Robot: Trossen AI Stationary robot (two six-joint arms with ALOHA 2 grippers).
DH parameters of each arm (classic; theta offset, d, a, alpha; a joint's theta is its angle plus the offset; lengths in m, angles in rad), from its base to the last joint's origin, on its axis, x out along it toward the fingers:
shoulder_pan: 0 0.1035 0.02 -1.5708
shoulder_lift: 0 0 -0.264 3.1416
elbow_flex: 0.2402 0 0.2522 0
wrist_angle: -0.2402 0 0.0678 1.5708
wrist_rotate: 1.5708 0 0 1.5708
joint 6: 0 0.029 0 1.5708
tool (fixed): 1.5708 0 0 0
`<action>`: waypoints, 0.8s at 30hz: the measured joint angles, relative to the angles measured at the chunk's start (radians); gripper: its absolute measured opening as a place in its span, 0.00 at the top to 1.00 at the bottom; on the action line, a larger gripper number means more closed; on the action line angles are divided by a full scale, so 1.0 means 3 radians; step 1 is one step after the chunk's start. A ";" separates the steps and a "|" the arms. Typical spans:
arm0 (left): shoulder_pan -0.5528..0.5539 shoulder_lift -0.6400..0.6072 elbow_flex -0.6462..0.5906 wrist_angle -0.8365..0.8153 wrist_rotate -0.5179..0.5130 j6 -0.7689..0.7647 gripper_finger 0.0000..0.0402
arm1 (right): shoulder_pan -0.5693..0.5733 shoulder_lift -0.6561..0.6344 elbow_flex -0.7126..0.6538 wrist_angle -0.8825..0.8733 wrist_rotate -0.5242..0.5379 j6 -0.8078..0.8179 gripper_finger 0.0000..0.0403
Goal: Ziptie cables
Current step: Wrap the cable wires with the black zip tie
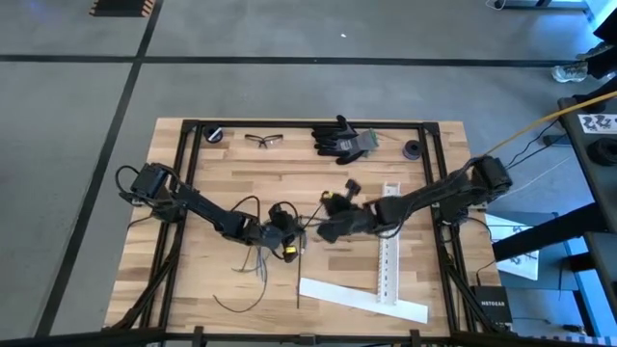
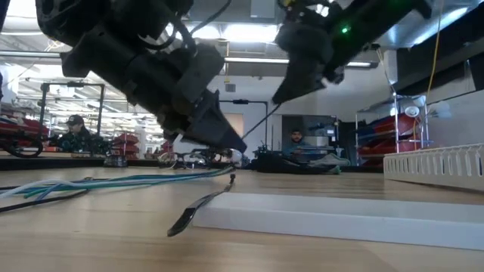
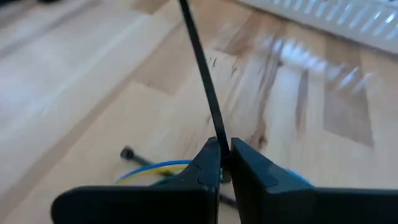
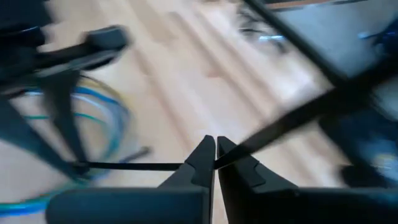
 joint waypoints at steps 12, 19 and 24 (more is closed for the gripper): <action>-0.0005 0.0044 -0.0014 -0.0301 0.0093 -0.0061 0.98 | -0.0167 -0.1153 -0.0388 -0.0765 0.0356 0.0072 1.00; 0.0013 0.0020 -0.0014 -0.0202 0.0070 0.0051 0.98 | -0.0166 -0.1182 -0.0391 -0.0788 -0.0107 0.0413 0.96; 0.0045 0.0001 -0.0011 -0.0115 0.0065 0.0158 0.95 | -0.0162 -0.1173 -0.0388 -0.0736 -0.0243 0.0437 0.77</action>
